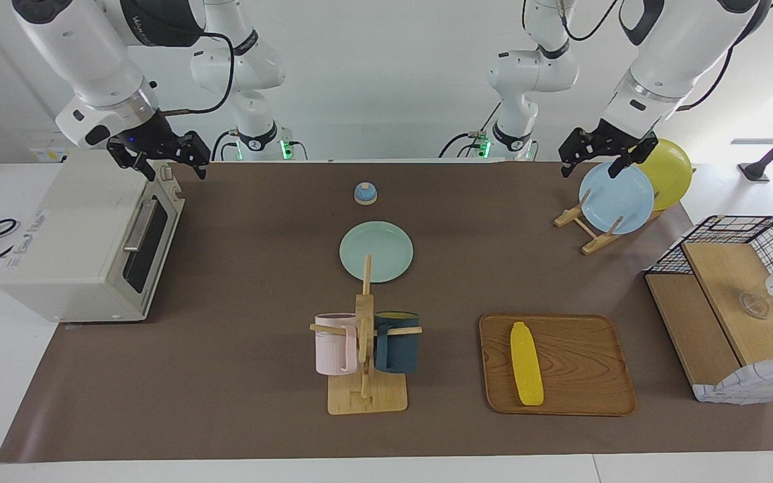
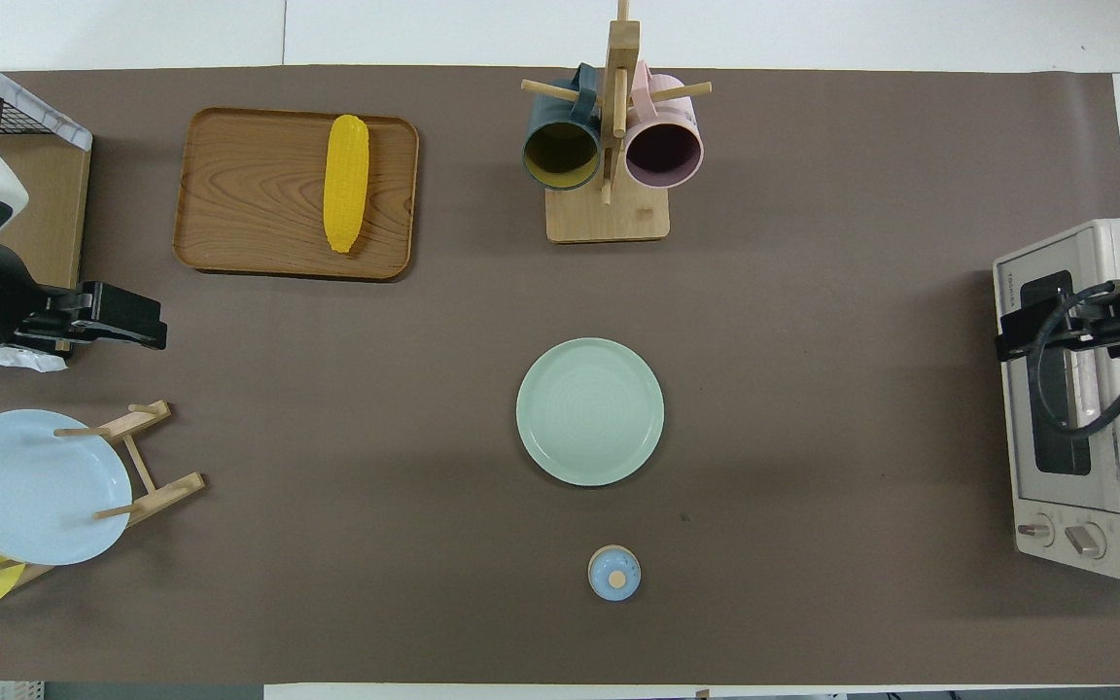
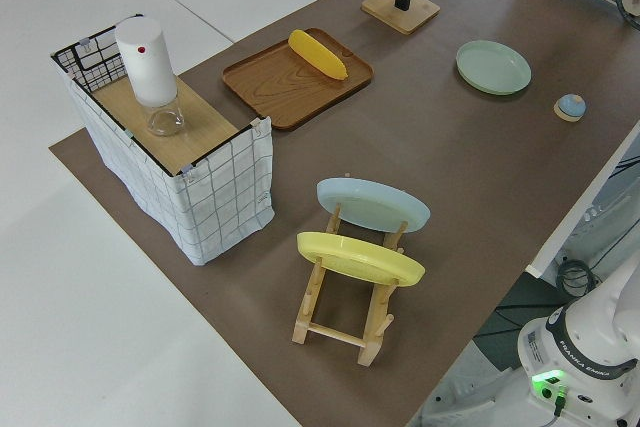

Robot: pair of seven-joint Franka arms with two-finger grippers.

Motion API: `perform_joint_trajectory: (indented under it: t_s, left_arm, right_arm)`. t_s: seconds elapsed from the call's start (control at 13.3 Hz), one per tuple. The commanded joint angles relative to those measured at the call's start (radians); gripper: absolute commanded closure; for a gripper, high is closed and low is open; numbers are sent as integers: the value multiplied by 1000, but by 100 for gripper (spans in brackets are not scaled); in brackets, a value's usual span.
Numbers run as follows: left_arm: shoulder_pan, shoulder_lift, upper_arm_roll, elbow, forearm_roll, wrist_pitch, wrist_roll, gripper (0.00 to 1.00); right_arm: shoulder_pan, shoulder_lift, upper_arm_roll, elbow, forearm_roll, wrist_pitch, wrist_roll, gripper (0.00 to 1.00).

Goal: Put corn in oven

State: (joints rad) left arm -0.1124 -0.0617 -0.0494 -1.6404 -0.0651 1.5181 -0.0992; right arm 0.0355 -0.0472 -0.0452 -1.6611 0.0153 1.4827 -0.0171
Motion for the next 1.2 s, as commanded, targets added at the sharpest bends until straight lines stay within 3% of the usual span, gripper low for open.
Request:
perform_joint_trajectory:
  t_s: [0.0,0.68,0.83,1.13]
  left_arm:
    - [-4,-9,-1,4,18,7,-10,0]
    - [-3,-9,-1,1,18,16,-10,0]
    - [-4,0,-1,-7,16,74,-10,0]
    - [-27,110,-3,8,-14,173,-10,0]
  right_arm:
    - [-3,-14,-2,-5,0,-13,-12,0]
    - [-11,-16,-5,-9,0,-19,-44,0]
    - [-17,-16,-7,-9,2,-19,-41,0]
    - [-51,-14,-7,-11,0,-1,-50,0]
